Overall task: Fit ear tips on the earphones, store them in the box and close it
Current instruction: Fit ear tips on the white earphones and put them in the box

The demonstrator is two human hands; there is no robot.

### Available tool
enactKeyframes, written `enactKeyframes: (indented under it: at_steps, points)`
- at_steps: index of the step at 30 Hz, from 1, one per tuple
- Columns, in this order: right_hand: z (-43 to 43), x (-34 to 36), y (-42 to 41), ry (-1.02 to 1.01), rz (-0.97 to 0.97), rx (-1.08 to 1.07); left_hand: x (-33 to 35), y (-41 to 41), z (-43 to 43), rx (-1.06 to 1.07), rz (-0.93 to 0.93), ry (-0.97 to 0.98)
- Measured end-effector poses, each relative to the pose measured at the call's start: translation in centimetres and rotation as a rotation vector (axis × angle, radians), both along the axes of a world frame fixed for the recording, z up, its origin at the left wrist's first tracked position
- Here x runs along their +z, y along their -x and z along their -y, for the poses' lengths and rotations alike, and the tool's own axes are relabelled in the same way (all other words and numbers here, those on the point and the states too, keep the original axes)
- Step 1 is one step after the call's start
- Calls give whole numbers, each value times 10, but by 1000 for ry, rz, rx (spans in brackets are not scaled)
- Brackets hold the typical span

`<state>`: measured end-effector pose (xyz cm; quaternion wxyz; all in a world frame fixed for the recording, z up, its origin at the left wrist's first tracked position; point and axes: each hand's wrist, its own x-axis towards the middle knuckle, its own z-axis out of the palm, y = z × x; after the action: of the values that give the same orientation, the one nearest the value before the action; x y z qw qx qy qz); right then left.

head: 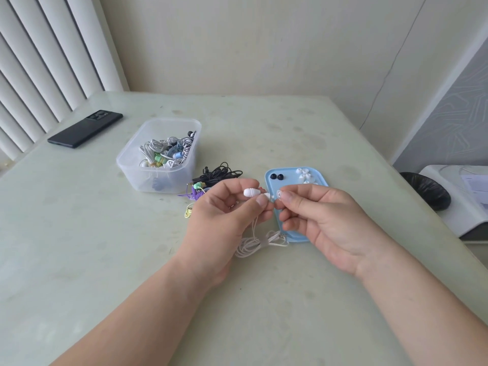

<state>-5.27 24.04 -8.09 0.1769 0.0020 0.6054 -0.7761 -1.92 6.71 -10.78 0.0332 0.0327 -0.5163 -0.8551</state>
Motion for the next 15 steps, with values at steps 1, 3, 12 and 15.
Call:
enactKeyframes:
  at_steps: [1,3,12,15]
  points:
    - [0,-2,0,1,1,8,1,0,0,-3,-5,-3]
    - [0,-4,0,1,-1,19,1,0,-1,-14,-12,-3]
    - [0,-7,0,8,-24,40,-1,0,-4,-6,-26,40]
    - [-1,-8,0,6,-31,39,-1,0,-5,7,-20,63]
